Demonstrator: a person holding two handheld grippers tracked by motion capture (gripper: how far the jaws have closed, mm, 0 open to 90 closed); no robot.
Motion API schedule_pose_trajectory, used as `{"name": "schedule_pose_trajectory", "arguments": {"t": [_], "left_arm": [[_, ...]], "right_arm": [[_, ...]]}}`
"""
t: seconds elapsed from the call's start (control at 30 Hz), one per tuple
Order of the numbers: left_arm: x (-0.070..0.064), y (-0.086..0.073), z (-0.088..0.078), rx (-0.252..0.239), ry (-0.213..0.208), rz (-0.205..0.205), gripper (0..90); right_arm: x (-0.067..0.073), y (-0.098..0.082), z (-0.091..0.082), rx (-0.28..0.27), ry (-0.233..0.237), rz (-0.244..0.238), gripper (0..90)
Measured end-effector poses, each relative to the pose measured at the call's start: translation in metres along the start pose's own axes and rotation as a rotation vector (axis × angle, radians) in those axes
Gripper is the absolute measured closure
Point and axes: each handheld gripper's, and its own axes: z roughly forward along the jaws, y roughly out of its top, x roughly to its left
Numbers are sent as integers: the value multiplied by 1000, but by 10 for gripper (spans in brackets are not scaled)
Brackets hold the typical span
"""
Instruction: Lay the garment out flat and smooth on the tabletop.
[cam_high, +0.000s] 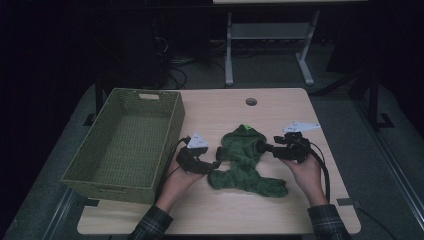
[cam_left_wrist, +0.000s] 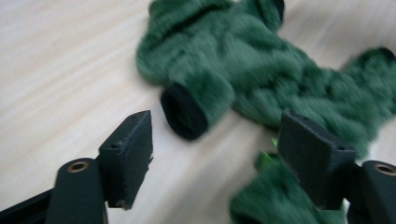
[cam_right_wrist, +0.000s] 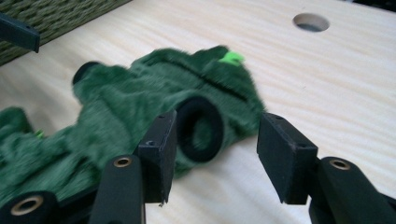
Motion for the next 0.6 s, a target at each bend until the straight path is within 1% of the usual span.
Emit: {"name": "schedule_pose_trajectory", "arguments": {"t": [0.07, 0.1, 0.13, 0.2, 0.27, 0.3, 0.33, 0.37, 0.4, 0.47, 0.6], "left_arm": [[-6, -7, -4, 12, 2, 10, 230], [-9, -11, -5, 13, -5, 13, 225], [-11, -15, -6, 13, -11, 7, 222], [-16, -22, -8, 22, -25, 8, 209], [-21, -30, -9, 42, -32, 18, 188], [-24, -33, -9, 48, -31, 21, 176], [-26, -36, -10, 55, -27, 33, 171], [-28, -39, -11, 62, -22, 36, 164], [-29, -42, -12, 63, -23, 33, 156], [-32, -48, -15, 50, -31, 23, 148], [-38, -60, -20, 54, -30, 33, 141]], "right_arm": [[5, -2, -2, 0, 5, -5, 475], [8, -3, -4, -9, 5, -14, 480], [10, -5, -5, -8, 8, -18, 481], [15, -8, -6, 3, 15, -20, 481], [18, -10, -7, 0, 28, -17, 485], [20, -12, -7, -6, 34, -20, 487], [23, -12, -7, -2, 36, -21, 487], [25, -13, -7, 0, 40, -27, 487], [27, -13, -7, -1, 44, -31, 487], [32, -14, -8, 0, 55, -29, 491], [40, -15, -10, -8, 77, -34, 497]]}}
